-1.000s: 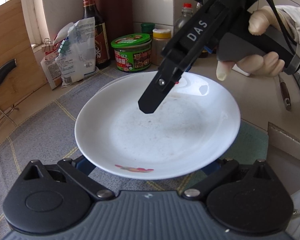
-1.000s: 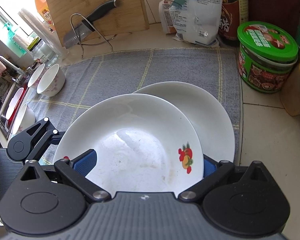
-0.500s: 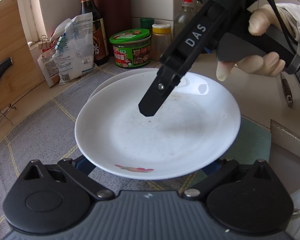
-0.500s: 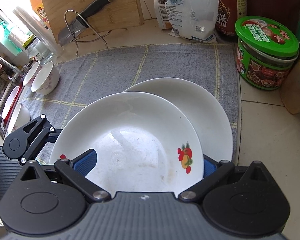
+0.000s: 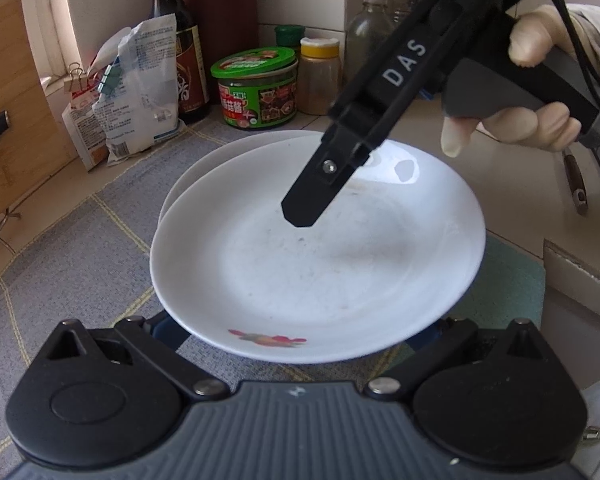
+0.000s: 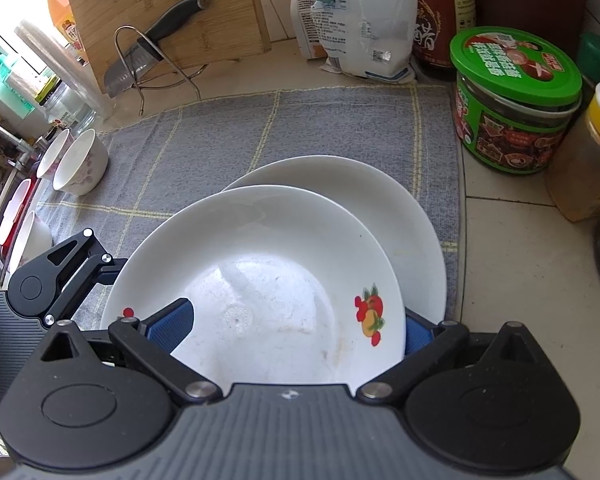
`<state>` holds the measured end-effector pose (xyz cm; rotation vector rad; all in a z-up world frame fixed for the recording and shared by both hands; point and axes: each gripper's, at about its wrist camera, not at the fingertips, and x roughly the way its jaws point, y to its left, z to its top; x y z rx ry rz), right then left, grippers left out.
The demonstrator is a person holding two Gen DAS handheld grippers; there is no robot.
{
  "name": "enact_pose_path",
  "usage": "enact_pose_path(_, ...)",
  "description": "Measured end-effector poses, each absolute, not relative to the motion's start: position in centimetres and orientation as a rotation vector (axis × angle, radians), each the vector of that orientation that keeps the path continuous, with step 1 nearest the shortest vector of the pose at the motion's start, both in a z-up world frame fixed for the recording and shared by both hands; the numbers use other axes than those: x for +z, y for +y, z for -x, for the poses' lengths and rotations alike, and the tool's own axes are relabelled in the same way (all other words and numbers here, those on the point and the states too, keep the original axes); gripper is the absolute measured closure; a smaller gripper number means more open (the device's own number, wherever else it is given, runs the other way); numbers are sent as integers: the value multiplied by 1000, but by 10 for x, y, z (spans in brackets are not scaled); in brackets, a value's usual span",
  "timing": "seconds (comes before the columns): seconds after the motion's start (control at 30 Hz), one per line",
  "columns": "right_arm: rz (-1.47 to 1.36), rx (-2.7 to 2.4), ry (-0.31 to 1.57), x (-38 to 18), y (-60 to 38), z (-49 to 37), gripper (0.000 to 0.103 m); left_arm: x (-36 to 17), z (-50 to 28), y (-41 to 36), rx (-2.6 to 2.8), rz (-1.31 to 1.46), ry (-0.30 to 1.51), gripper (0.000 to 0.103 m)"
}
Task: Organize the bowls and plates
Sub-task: 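Lower the fruit-print plate onto the plate stack with the right gripper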
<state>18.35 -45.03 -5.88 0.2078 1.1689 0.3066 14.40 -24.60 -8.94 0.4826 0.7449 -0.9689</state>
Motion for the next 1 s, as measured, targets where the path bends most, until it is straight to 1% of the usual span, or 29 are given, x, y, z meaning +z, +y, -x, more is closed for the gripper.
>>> enact_pose_path(0.23, -235, 284, 1165, -57, -460, -181, 0, -91, -148, -247, -966, -473, 751, 1)
enact_pose_path(1.0, -201, 256, 1167, -46, -460, -173, 0, -92, -149, -246, -968, -475, 750, 1)
